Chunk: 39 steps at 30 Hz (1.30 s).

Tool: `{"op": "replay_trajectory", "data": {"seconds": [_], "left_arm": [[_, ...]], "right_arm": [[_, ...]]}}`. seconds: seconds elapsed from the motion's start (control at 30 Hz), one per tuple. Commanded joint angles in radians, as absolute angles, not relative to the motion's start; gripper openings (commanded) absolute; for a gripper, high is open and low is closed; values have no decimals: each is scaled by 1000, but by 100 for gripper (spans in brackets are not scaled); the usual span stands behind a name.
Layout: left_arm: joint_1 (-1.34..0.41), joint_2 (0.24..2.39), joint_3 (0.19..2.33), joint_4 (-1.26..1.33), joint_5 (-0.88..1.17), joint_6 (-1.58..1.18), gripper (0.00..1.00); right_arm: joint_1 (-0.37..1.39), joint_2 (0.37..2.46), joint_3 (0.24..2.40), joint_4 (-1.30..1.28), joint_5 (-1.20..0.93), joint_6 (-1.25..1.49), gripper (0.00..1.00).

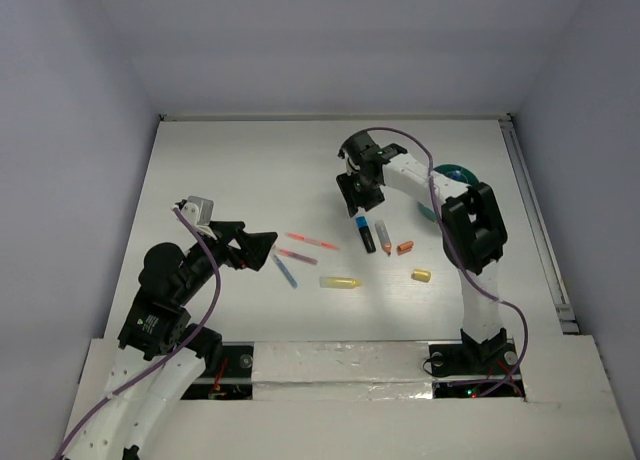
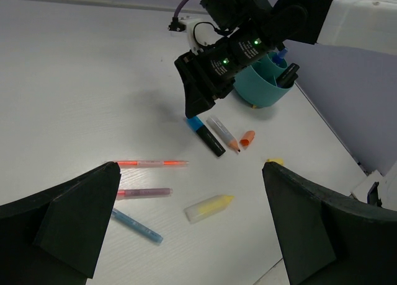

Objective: Sort the stationery into containers
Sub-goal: Pick up the pen from the center of the board.

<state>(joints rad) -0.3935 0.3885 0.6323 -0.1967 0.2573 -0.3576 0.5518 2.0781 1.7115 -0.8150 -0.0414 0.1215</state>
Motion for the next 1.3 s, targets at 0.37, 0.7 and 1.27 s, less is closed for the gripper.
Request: {"op": "replay_trajectory", "data": {"seconds": [0.37,0.7,1.27], "left_arm": [[-400,377,630,-144,259,-357,99],[-400,376,630,-144,256,-357,99],[-400,377,630,-143,258,-357,99]], "right_arm": [[561,2177,1807,-887,-25,98,54],[561,2195,1789,-868,-18,109,44],[571,2126,1732,-750,-83,170,20]]}}
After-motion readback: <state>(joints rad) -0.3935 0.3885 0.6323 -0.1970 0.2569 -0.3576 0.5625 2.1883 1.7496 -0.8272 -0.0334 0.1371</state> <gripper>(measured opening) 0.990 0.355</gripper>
